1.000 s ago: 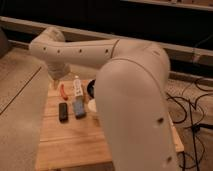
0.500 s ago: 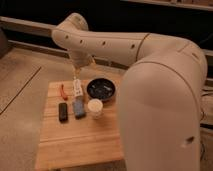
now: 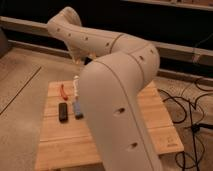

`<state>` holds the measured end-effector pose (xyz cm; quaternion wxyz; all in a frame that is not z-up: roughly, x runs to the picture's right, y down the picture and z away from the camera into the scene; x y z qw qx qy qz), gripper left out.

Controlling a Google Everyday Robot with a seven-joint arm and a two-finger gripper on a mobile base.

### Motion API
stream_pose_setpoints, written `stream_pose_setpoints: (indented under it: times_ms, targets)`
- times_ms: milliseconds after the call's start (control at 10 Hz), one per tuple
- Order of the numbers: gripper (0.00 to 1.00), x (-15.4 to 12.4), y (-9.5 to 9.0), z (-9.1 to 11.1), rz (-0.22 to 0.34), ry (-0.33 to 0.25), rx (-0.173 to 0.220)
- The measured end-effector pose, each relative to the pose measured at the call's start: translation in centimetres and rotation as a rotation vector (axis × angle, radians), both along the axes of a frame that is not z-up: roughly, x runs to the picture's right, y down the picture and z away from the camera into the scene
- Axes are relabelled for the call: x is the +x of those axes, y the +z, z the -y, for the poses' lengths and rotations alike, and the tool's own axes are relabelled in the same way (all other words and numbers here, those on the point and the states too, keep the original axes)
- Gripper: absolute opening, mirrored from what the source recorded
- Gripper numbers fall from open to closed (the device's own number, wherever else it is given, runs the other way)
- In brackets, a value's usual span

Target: Move the arm in a circular motion

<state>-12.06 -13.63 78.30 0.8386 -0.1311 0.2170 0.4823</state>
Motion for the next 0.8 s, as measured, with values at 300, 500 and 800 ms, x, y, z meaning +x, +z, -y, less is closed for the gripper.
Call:
stream_pose_setpoints:
  times_ms: [300, 500, 800]
  targets:
    - [0.65, -6.5, 1.7, -2.7, 0.067, -0.126, -0.073]
    - [0.65, -10.3, 0.8, -5.6, 0.152, -0.207, -0.117]
    - [0.65, -13.5, -2.7, -9.3, 0.277, -0.247, -0.138]
